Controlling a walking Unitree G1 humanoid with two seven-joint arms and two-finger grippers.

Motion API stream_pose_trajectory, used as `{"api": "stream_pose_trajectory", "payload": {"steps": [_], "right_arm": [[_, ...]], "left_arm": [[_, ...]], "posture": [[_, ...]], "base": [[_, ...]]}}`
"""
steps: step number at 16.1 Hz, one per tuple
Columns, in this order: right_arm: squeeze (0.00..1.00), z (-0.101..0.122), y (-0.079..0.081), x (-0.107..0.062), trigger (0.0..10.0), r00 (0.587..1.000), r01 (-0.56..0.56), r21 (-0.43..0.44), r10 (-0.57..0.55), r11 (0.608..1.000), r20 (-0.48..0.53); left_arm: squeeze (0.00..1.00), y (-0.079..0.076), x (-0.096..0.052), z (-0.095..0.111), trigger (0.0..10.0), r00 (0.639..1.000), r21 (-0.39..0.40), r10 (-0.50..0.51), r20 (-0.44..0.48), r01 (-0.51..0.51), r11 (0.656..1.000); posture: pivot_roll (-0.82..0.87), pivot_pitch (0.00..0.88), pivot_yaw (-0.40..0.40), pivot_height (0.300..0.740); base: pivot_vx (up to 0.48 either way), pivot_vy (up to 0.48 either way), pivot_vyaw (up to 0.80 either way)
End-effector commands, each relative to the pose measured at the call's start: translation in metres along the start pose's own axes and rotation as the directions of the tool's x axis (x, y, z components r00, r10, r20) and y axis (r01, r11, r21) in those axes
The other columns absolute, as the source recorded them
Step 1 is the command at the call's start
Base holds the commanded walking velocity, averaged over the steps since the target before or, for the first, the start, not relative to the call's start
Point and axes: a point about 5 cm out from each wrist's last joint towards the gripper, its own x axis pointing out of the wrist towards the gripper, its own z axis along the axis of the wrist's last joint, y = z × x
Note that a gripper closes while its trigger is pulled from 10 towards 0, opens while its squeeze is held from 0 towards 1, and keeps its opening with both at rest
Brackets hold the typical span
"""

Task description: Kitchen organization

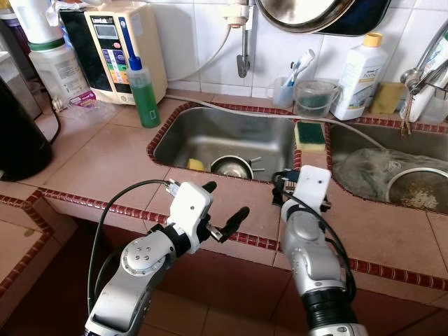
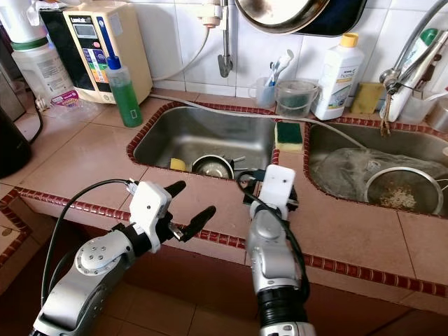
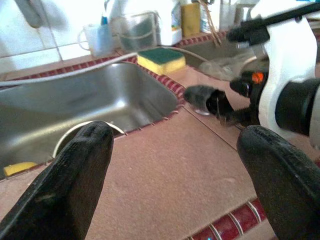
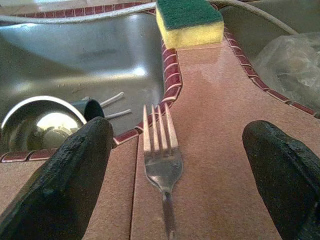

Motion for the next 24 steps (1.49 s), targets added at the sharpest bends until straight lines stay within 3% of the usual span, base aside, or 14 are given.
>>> {"api": "stream_pose_trajectory", "payload": {"steps": [1, 7, 12, 22, 24], "right_arm": [[0.0, -0.004, 0.009, -0.004, 10.0, 1.0, 0.0, -0.01, 0.0, 1.0, -0.025], [0.0, -0.022, 0.01, -0.011, 10.0, 0.996, 0.006, -0.119, -0.016, 0.993, -0.087], [0.0, -0.031, 0.009, -0.014, 10.0, 0.991, -0.036, -0.134, 0.018, 0.99, -0.132], [0.0, -0.02, -0.009, -0.018, 10.0, 0.975, -0.009, -0.041, -0.001, 0.999, -0.223], [0.0, -0.018, -0.017, -0.018, 8.8, 0.966, 0.026, -0.016, -0.029, 1.0, -0.257]], "left_arm": [[0.0, 0.001, -0.001, 0.003, 10.0, 1.0, 0.008, 0.009, 0.002, -0.009, 1.0], [0.0, -0.002, -0.001, 0.004, 10.0, 1.0, 0.0, 0.011, 0.004, -0.011, 1.0], [0.0, -0.004, -0.001, 0.004, 10.0, 1.0, -0.005, 0.006, 0.003, -0.006, 1.0], [0.0, -0.004, 0.0, 0.005, 10.0, 1.0, -0.009, 0.02, 0.012, -0.02, 1.0], [0.0, -0.004, 0.0, 0.005, 10.0, 1.0, -0.008, 0.021, 0.01, -0.021, 1.0]], "posture": [[-0.15, 0.024, 0.033, 0.74], [-0.15, 0.035, 0.028, 0.74], [-0.15, 0.04, 0.02, 0.74], [-0.16, 0.038, 0.016, 0.74], [-0.16, 0.04, 0.02, 0.74]], "base": [[0.0, 0.0, 0.0], [0.0, 0.0, 0.0], [0.0, 0.0, 0.0], [0.0, 0.0, 0.0], [0.0, 0.0, 0.0]]}}
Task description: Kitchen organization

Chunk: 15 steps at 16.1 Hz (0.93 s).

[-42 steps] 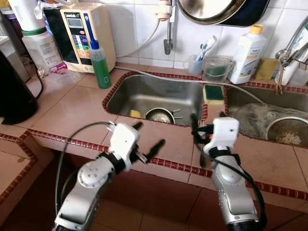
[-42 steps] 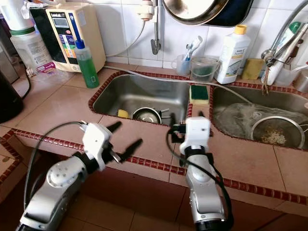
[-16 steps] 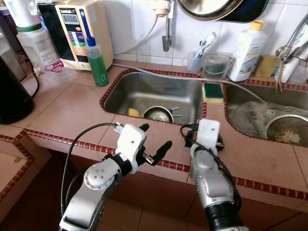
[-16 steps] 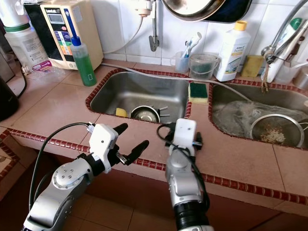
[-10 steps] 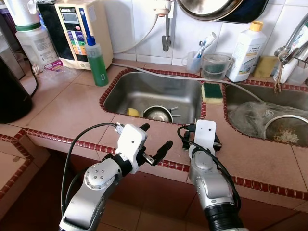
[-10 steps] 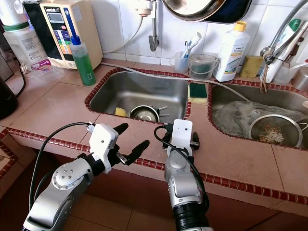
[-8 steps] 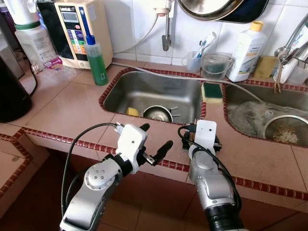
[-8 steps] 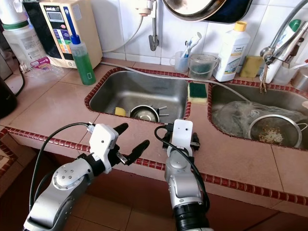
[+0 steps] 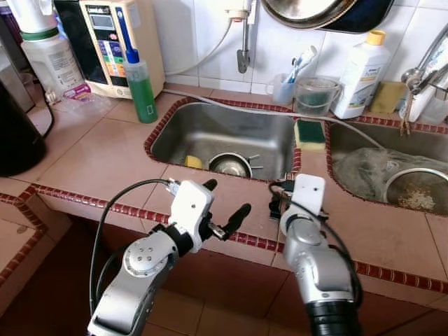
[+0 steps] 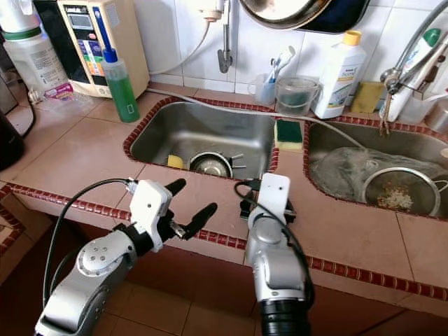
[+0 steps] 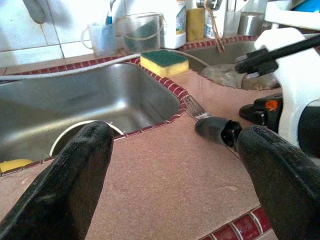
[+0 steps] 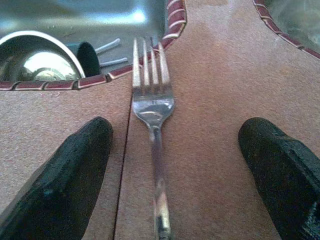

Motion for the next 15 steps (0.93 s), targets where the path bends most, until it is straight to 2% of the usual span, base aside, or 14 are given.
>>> {"api": "stream_pose_trajectory", "payload": {"steps": [1, 2, 3, 5, 6, 7, 8, 9, 10, 11, 12, 15], "right_arm": [[0.0, -0.012, -0.01, 0.0, 8.4, 0.995, 0.051, 0.032, -0.048, 0.998, -0.085], [0.0, -0.011, -0.011, 0.0, 6.9, 0.992, 0.06, 0.046, -0.055, 0.997, -0.113], [0.0, -0.01, -0.011, 0.0, 4.8, 0.989, 0.062, 0.052, -0.055, 0.997, -0.137], [0.0, -0.01, -0.013, 0.0, 2.5, 0.975, 0.072, 0.103, -0.048, 0.992, -0.219], [0.0, -0.007, -0.014, 0.0, 2.1, 0.974, 0.068, 0.109, -0.042, 0.992, -0.224], [0.0, -0.006, -0.014, 0.0, 0.8, 0.974, 0.067, 0.11, -0.041, 0.992, -0.223], [0.0, -0.004, -0.015, 0.002, 2.1, 0.974, 0.059, 0.101, -0.035, 0.993, -0.222], [0.0, -0.003, -0.015, 0.002, 1.6, 0.974, 0.051, 0.101, -0.027, 0.994, -0.225], [0.0, -0.002, -0.016, 0.003, 0.0, 0.972, 0.048, 0.097, -0.024, 0.994, -0.233], [0.0, 0.0, -0.016, 0.005, 6.4, 0.97, 0.027, 0.069, -0.01, 0.997, -0.243], [0.0, 0.002, -0.016, 0.006, 10.0, 0.974, 0.001, 0.041, 0.008, 0.999, -0.226], [0.0, 0.006, -0.017, 0.007, 10.0, 0.986, -0.024, 0.016, 0.026, 1.0, -0.164]], "left_arm": [[0.0, 0.0, -0.001, 0.002, 10.0, 1.0, 0.009, 0.003, 0.001, -0.003, 1.0], [0.0, 0.0, 0.0, 0.002, 10.0, 1.0, 0.01, 0.002, 0.001, -0.002, 1.0], [0.0, 0.0, 0.0, 0.002, 10.0, 1.0, 0.013, 0.002, 0.0, -0.002, 1.0], [0.0, 0.001, 0.001, 0.003, 10.0, 1.0, 0.014, 0.004, 0.002, -0.004, 1.0], [0.0, 0.002, 0.001, 0.004, 10.0, 1.0, 0.014, 0.006, 0.004, -0.006, 1.0], [0.0, 0.002, 0.001, 0.004, 10.0, 1.0, 0.014, 0.007, 0.004, -0.007, 1.0], [0.0, 0.002, 0.001, 0.004, 10.0, 1.0, 0.014, 0.008, 0.006, -0.008, 1.0], [0.0, 0.002, 0.001, 0.004, 10.0, 1.0, 0.015, 0.008, 0.006, -0.009, 1.0], [0.0, 0.002, 0.001, 0.004, 10.0, 1.0, 0.015, 0.011, 0.007, -0.011, 1.0], [0.0, 0.003, 0.001, 0.004, 10.0, 1.0, 0.016, 0.015, 0.008, -0.015, 1.0], [0.0, 0.004, 0.001, 0.005, 10.0, 1.0, 0.017, 0.018, 0.009, -0.018, 1.0], [0.0, 0.003, 0.001, 0.005, 10.0, 1.0, 0.016, 0.02, 0.01, -0.02, 1.0]], "posture": [[-0.16, 0.041, 0.02, 0.74], [-0.16, 0.045, 0.022, 0.74], [-0.16, 0.045, 0.023, 0.74], [-0.16, 0.046, 0.024, 0.74], [-0.16, 0.046, 0.024, 0.74], [-0.16, 0.044, 0.023, 0.74], [-0.16, 0.042, 0.024, 0.74], [-0.16, 0.041, 0.024, 0.74], [-0.16, 0.041, 0.024, 0.74], [-0.16, 0.042, 0.022, 0.74], [-0.15, 0.041, 0.019, 0.74], [-0.15, 0.047, 0.016, 0.74]], "base": [[0.0, 0.0, 0.0], [0.0, 0.0, 0.0], [0.0, 0.0, 0.0], [0.0, 0.0, 0.0], [0.0, 0.0, 0.0], [0.0, 0.0, 0.0], [0.0, 0.0, 0.0], [0.0, 0.0, 0.0], [0.0, 0.0, 0.0], [0.0, 0.0, 0.0], [0.0, 0.0, 0.0], [0.0, 0.0, 0.0]]}}
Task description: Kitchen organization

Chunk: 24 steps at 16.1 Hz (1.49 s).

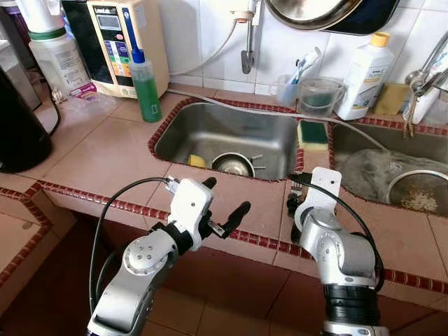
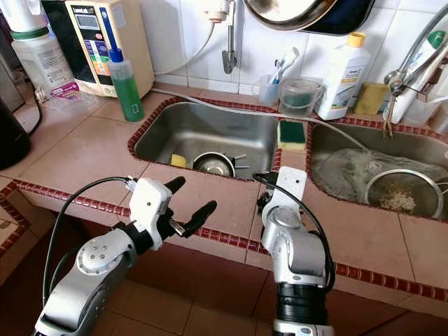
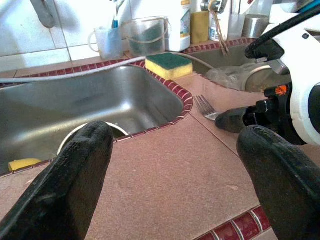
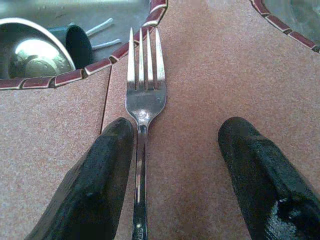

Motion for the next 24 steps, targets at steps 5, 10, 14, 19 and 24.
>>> {"api": "stream_pose_trajectory", "payload": {"steps": [5, 10, 14, 19, 24], "right_arm": [[0.0, -0.015, -0.001, 0.003, 10.0, 0.99, -0.048, -0.021, 0.044, 0.999, -0.135], [0.0, -0.007, -0.017, 0.012, 10.0, 0.985, -0.066, -0.069, 0.054, 0.995, -0.163], [0.0, -0.014, -0.026, 0.015, 10.0, 0.975, -0.077, -0.143, 0.045, 0.987, -0.219], [0.0, -0.017, -0.028, 0.018, 10.0, 0.975, -0.095, -0.152, 0.061, 0.984, -0.212], [0.0, -0.032, -0.035, 0.023, 4.4, 0.976, -0.074, -0.181, 0.034, 0.981, -0.216]], "left_arm": [[0.0, 0.0, 0.0, 0.002, 10.0, 1.0, 0.003, 0.013, 0.003, -0.013, 1.0], [0.0, -0.003, 0.002, 0.003, 10.0, 1.0, -0.001, 0.003, 0.009, -0.003, 1.0], [0.0, -0.004, 0.003, 0.003, 10.0, 1.0, -0.001, -0.002, 0.011, 0.002, 1.0], [0.0, -0.005, 0.005, 0.005, 10.0, 1.0, 0.0, -0.006, 0.018, 0.006, 1.0], [0.0, -0.004, 0.004, 0.005, 10.0, 1.0, -0.001, 0.001, 0.019, -0.001, 1.0]], "posture": [[-0.16, 0.053, 0.016, 0.74], [-0.16, 0.042, 0.015, 0.74], [-0.16, 0.034, 0.012, 0.74], [-0.17, 0.034, 0.015, 0.74], [-0.17, 0.038, 0.015, 0.74]], "base": [[0.0, 0.0, 0.0], [0.0, 0.0, 0.0], [0.0, 0.0, 0.0], [0.0, 0.0, 0.0], [0.0, 0.0, 0.0]]}}
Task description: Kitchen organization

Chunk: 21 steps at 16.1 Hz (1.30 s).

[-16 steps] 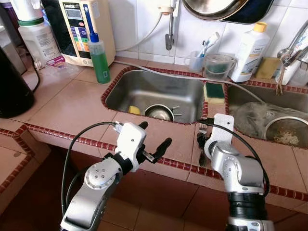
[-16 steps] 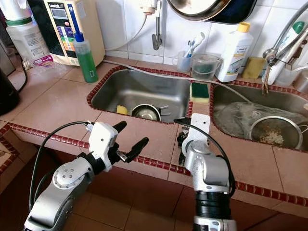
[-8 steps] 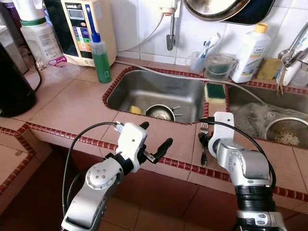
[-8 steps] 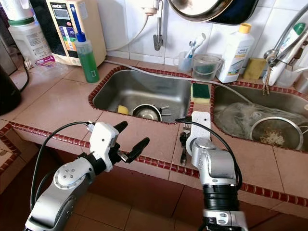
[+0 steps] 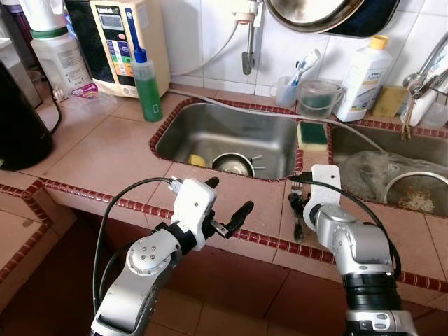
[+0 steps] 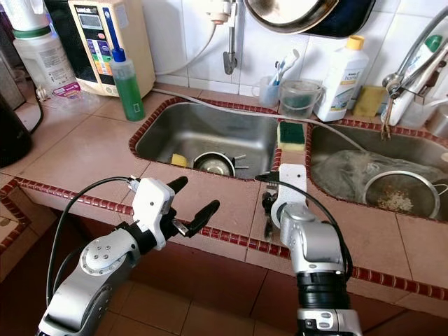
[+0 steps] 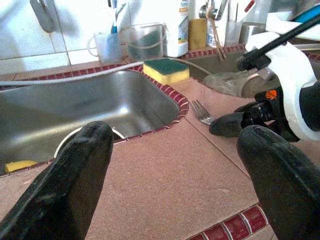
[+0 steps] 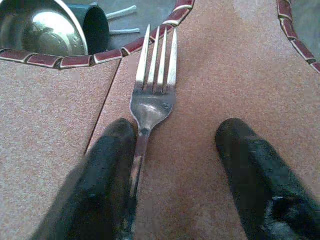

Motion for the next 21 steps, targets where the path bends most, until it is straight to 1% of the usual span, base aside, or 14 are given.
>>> {"api": "stream_pose_trajectory", "payload": {"steps": [1, 3, 6, 8, 9, 10, 12, 15, 18, 19, 21], "right_arm": [[0.0, -0.038, -0.01, 0.007, 1.5, 0.985, 0.043, -0.005, -0.043, 0.999, -0.169], [0.0, -0.04, -0.011, 0.007, 1.6, 0.983, 0.049, 0.005, -0.047, 0.999, -0.179], [0.0, -0.038, -0.015, 0.007, 1.1, 0.984, 0.057, 0.017, -0.053, 0.998, -0.172], [0.0, -0.038, -0.017, 0.007, 1.0, 0.983, 0.061, 0.031, -0.054, 0.998, -0.174], [0.0, -0.038, -0.019, 0.007, 0.2, 0.982, 0.064, 0.039, -0.056, 0.997, -0.181], [0.0, -0.037, -0.021, 0.007, 0.0, 0.984, 0.066, 0.03, -0.06, 0.997, -0.167], [0.0, -0.035, -0.023, 0.006, 0.0, 0.985, 0.057, 0.025, -0.052, 0.998, -0.165], [0.0, -0.035, -0.028, 0.004, 0.0, 0.983, 0.069, 0.047, -0.06, 0.997, -0.171], [0.0, -0.034, -0.028, 0.004, 0.0, 0.984, 0.072, 0.058, -0.061, 0.996, -0.166], [0.0, -0.031, -0.027, 0.004, 0.0, 0.988, 0.067, 0.046, -0.06, 0.997, -0.14], [0.0, -0.028, -0.027, 0.004, 0.0, 0.989, 0.072, 0.048, -0.065, 0.996, -0.132]], "left_arm": [[0.0, 0.001, 0.0, 0.004, 10.0, 1.0, 0.011, 0.003, 0.007, -0.003, 1.0], [0.0, 0.001, 0.001, 0.004, 10.0, 1.0, 0.01, 0.002, 0.009, -0.002, 1.0], [0.0, 0.0, 0.003, 0.005, 10.0, 1.0, 0.01, -0.006, 0.012, 0.006, 1.0], [0.0, 0.0, 0.004, 0.005, 10.0, 1.0, 0.007, -0.01, 0.014, 0.01, 1.0], [0.0, 0.0, 0.004, 0.005, 10.0, 1.0, 0.008, -0.012, 0.013, 0.012, 1.0], [0.0, 0.0, 0.005, 0.005, 10.0, 1.0, 0.009, -0.015, 0.015, 0.015, 1.0], [0.0, 0.0, 0.006, 0.006, 10.0, 1.0, 0.009, -0.019, 0.018, 0.019, 1.0], [0.0, 0.0, 0.006, 0.007, 10.0, 1.0, 0.011, -0.017, 0.02, 0.017, 1.0], [0.0, 0.002, 0.005, 0.008, 10.0, 1.0, 0.011, -0.011, 0.02, 0.011, 1.0], [0.0, 0.002, 0.005, 0.008, 10.0, 1.0, 0.012, -0.012, 0.021, 0.012, 1.0], [0.0, 0.002, 0.006, 0.008, 10.0, 1.0, 0.013, -0.014, 0.02, 0.014, 1.0]], "posture": [[-0.17, 0.037, 0.015, 0.74], [-0.17, 0.04, 0.017, 0.74], [-0.19, 0.043, 0.023, 0.74], [-0.19, 0.044, 0.026, 0.74], [-0.19, 0.043, 0.024, 0.74], [-0.2, 0.044, 0.025, 0.74], [-0.2, 0.051, 0.026, 0.74], [-0.2, 0.051, 0.024, 0.74], [-0.19, 0.055, 0.025, 0.74], [-0.19, 0.055, 0.026, 0.74], [-0.19, 0.053, 0.027, 0.74]], "base": [[0.0, 0.0, 0.0], [0.0, 0.0, 0.0], [0.0, 0.0, 0.0], [0.0, 0.0, 0.0], [0.0, 0.0, 0.0], [0.0, 0.0, 0.0], [0.0, 0.0, 0.0], [0.0, 0.0, 0.0], [0.0, 0.0, 0.0], [0.0, 0.0, 0.0], [0.0, 0.0, 0.0]]}}
